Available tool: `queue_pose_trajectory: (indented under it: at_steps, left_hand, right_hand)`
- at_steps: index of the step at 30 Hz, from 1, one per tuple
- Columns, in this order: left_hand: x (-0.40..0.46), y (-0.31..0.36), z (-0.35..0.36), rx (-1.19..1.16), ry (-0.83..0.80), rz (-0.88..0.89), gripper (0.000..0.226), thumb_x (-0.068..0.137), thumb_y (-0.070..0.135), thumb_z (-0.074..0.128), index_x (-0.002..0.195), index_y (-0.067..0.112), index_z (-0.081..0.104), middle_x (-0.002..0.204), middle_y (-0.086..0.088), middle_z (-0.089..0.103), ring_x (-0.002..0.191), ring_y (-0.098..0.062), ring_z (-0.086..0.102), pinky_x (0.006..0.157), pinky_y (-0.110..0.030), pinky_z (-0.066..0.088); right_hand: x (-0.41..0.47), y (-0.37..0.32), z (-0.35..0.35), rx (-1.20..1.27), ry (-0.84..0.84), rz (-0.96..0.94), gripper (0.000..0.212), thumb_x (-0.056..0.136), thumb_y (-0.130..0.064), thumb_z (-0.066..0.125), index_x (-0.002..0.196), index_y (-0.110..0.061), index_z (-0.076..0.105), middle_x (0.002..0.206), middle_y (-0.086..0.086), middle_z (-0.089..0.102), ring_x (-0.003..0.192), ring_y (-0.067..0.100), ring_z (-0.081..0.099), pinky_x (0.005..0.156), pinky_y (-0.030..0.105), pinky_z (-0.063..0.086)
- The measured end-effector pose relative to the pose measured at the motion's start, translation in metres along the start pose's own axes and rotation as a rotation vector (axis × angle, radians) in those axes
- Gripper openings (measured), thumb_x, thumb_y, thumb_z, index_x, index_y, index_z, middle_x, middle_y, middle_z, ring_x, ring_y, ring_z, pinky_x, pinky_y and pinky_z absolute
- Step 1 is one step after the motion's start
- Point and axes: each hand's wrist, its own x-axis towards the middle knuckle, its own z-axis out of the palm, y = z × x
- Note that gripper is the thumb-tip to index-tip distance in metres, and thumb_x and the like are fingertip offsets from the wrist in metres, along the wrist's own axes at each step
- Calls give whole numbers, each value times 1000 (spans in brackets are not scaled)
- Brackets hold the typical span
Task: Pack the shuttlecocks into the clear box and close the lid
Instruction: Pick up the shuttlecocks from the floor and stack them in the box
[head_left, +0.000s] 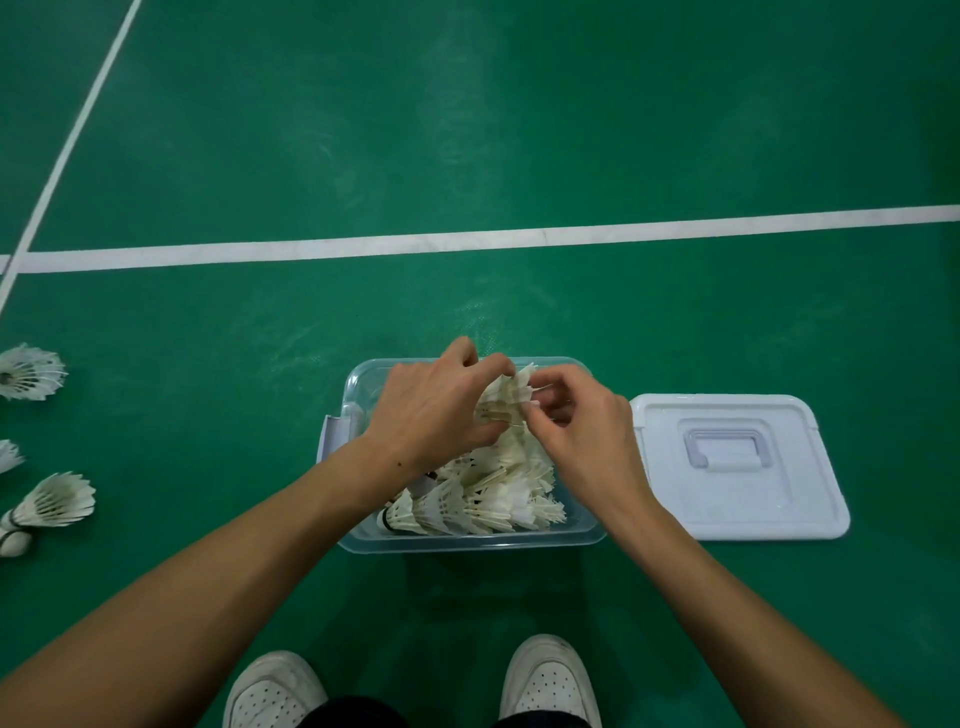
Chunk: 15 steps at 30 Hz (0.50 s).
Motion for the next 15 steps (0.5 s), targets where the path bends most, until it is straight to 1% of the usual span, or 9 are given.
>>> queue_pose_trajectory:
  at_steps: [3,6,8,9,10,12,14,15]
  left_hand:
    - [2,0,3,-6,0,3,54,89,62,67,139,45,53,109,7,58,80,-17,62,58,-29,39]
    - [5,3,8,-9,2,33,55,91,63,63,143,48,49,113,11,69,92,-16,69,63,-29,45]
    - [4,3,9,-20,-13,37,61,91,64,65,147,48,45,109,12,70,94,-17,70,65,-30,48]
    - [2,2,8,-27,-20,35,66,90,65,66,148,47,43,104,13,68,94,-17,70,65,-30,50]
    - [0,1,5,-43,-26,34,71,88,67,68,150,45,42,96,14,64,92,-17,69,66,-32,52]
    - [-6,-4,-1,-115,-23,34,78,83,71,71,149,39,45,81,17,52,81,-15,64,63,-32,53]
    - [-9,-11,-8,-231,3,38,82,77,73,71,145,32,52,72,16,51,67,-10,55,56,-30,46]
    - [-10,-15,-12,-298,21,46,83,74,75,69,142,29,55,70,14,52,63,-8,52,54,-31,45]
  right_hand:
    - [7,1,5,-62,-56,70,20,94,-17,77,110,-26,66,88,-15,70,82,5,72,81,35,62]
    - [14,1,9,-142,-73,121,21,95,-17,77,110,-22,63,93,-5,71,87,14,71,79,35,61]
    - [18,-2,11,-204,-86,137,22,94,-17,78,110,-19,63,96,0,71,90,20,70,80,40,60]
    - [20,-2,11,-225,-94,141,23,93,-18,79,111,-18,64,96,0,71,91,21,70,81,41,60]
    - [20,-2,9,-236,-105,146,25,93,-21,80,113,-17,66,97,0,73,92,22,71,82,41,60]
    - [18,-3,2,-220,-139,158,34,92,-25,81,122,-16,69,104,1,77,95,20,74,84,38,61]
    - [13,-4,-9,-165,-146,158,44,91,-25,83,130,-13,68,110,2,77,95,18,75,87,41,63]
    - [11,-4,-16,-144,-128,143,45,90,-24,83,131,-12,68,110,1,78,95,16,75,87,42,64]
